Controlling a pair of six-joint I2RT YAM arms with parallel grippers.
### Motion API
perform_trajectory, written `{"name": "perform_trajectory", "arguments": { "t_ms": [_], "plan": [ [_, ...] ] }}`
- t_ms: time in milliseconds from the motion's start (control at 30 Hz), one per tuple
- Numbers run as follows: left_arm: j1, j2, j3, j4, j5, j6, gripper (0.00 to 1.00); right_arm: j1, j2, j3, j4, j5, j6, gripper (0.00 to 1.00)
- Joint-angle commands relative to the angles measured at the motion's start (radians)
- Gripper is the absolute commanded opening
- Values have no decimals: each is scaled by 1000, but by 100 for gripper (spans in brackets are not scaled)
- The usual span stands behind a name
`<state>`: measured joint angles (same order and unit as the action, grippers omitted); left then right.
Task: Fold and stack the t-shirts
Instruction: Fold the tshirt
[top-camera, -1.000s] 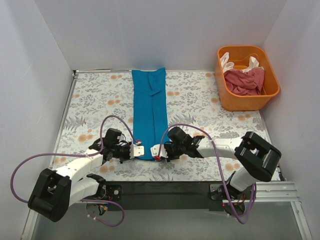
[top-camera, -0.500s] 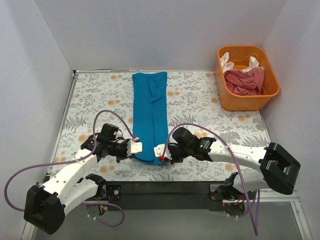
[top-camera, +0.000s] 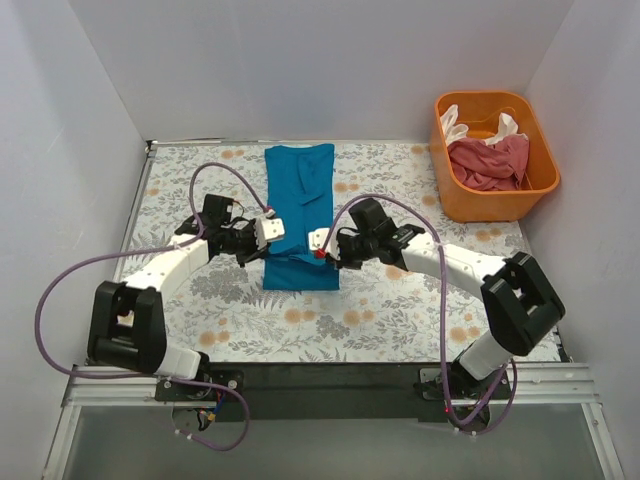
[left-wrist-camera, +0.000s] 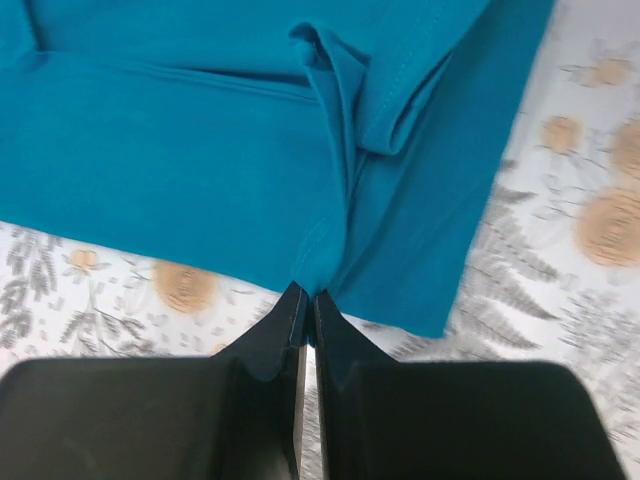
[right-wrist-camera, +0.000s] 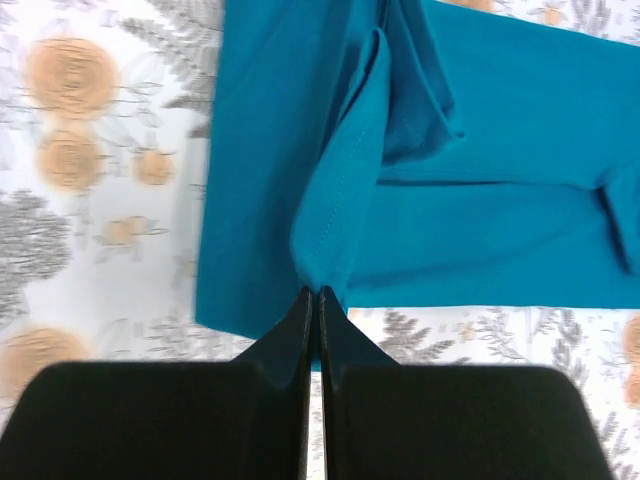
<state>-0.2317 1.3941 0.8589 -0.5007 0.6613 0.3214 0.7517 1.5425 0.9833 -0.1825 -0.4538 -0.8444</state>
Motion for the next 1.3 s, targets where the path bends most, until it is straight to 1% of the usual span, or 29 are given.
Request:
{"name": "perform_trajectory", "arguments": {
  "t_ms": [0,167,333,467,700,1033,1067,1100,1167,1200,1233,1267],
  "plan": [
    [20,99,103,111,3,42,0,-55,83,118,-5,-40,-77,1],
    [40,226,202,159,-6,65,0,-103,204,218,-5,-69,-140,1],
    [60,348,305,183,-22,82,0,-141,303,343,-5,-85,-170,1],
    [78,417,376,192,-22,79,0,-169,392,431,-6,-83,-179,1],
    [92,519,469,217,-32,84,0,-206,488,547,-8,-82,-189,1],
    [104,611,551,231,-80,84,0,-213,577,635,-5,-57,-191,1],
    [104,615,554,232,-84,71,0,-213,587,640,-5,-54,-186,3],
    [104,618,554,250,-101,56,11,-212,588,643,-6,-49,-176,19],
    [104,625,575,260,-121,22,26,-215,584,646,3,-25,-170,34],
    [106,623,581,260,-138,-8,34,-218,581,649,9,-14,-144,44],
    [107,619,586,263,-146,-22,39,-222,577,658,14,-8,-128,49],
    [115,597,588,269,-153,-42,42,-229,564,669,12,-14,-121,52]
  ]
}}
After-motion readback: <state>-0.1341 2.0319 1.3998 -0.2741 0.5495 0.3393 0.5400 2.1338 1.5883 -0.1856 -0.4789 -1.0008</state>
